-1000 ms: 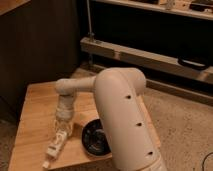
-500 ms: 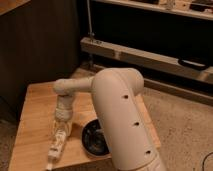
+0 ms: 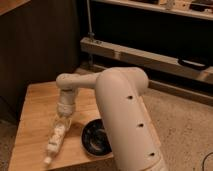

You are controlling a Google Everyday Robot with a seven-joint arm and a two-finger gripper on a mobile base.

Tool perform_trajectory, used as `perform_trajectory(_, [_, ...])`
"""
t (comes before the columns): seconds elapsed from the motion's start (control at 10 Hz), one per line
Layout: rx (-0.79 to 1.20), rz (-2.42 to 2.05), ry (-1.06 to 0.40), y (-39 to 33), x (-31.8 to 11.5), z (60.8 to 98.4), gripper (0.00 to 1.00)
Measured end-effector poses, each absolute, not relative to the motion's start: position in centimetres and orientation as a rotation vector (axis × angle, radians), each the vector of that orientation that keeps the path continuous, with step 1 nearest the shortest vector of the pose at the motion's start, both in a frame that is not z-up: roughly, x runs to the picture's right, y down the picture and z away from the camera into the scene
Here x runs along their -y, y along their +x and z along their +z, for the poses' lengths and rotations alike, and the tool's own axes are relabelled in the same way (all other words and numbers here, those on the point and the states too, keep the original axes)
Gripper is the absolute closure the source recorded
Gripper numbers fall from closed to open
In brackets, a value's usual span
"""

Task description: Place the bottle in the ceramic bowl

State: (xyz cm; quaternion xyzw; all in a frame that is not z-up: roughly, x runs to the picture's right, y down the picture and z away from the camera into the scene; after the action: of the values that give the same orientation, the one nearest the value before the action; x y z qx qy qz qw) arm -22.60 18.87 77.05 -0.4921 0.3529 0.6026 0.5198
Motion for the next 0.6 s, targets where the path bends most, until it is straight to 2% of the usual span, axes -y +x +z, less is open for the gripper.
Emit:
perform_trajectory(0.3, [-0.757,1.475,-1.196,-18.9,-12.3,74.7,0.94])
perform_trajectory(0.6, [-0.700,1.542,-1.195,-13.6,-9.5,74.6,0.94])
